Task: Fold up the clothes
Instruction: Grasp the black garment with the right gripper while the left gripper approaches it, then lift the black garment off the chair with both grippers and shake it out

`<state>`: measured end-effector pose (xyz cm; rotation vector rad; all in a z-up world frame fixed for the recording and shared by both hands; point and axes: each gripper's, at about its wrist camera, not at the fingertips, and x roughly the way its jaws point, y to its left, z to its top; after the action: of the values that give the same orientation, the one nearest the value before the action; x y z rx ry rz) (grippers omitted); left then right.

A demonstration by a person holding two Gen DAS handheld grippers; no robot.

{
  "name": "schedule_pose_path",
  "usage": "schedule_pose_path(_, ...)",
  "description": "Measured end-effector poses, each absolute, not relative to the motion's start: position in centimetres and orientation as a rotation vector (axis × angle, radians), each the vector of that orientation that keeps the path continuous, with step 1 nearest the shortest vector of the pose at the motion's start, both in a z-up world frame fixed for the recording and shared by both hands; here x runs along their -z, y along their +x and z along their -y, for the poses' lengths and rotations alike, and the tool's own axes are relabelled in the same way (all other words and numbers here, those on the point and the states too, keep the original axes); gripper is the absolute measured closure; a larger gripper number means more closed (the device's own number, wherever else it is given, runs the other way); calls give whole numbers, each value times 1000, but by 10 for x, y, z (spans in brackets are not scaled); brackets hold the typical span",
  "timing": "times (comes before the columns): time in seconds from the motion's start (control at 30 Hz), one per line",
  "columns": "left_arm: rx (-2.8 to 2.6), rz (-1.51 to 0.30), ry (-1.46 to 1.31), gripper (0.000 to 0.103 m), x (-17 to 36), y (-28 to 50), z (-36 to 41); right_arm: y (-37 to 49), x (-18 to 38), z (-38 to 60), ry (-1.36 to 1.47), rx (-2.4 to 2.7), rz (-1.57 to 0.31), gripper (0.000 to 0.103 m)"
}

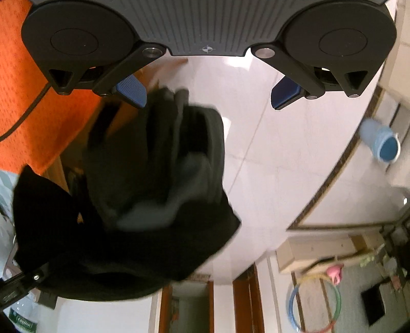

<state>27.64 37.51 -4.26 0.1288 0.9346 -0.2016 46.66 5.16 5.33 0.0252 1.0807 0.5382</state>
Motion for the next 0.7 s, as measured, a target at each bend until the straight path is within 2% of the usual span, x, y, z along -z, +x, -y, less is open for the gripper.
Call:
schedule_pose_path(0.33,371,-676,288,0,-17,352,-348,467,-117,-82,137,-603,-1014,78)
schedule_pose_path(0.57,500,-588,377,0,-11,378,-303,492,-148,-102,176,-620,-912,78)
schedule_pose_path(0.6,483,-570,395,3,-6,383,-298,498,-152,-106,174,-626,-899,78)
schedule_pose_path(0.67,437,-545,404,22,0,392,-292,507,-160,-112,174,-635,-882,78)
schedule_pose_path(0.7,418,-546,390,47,0,396,-292,511,-164,-115,178,-640,-873,78)
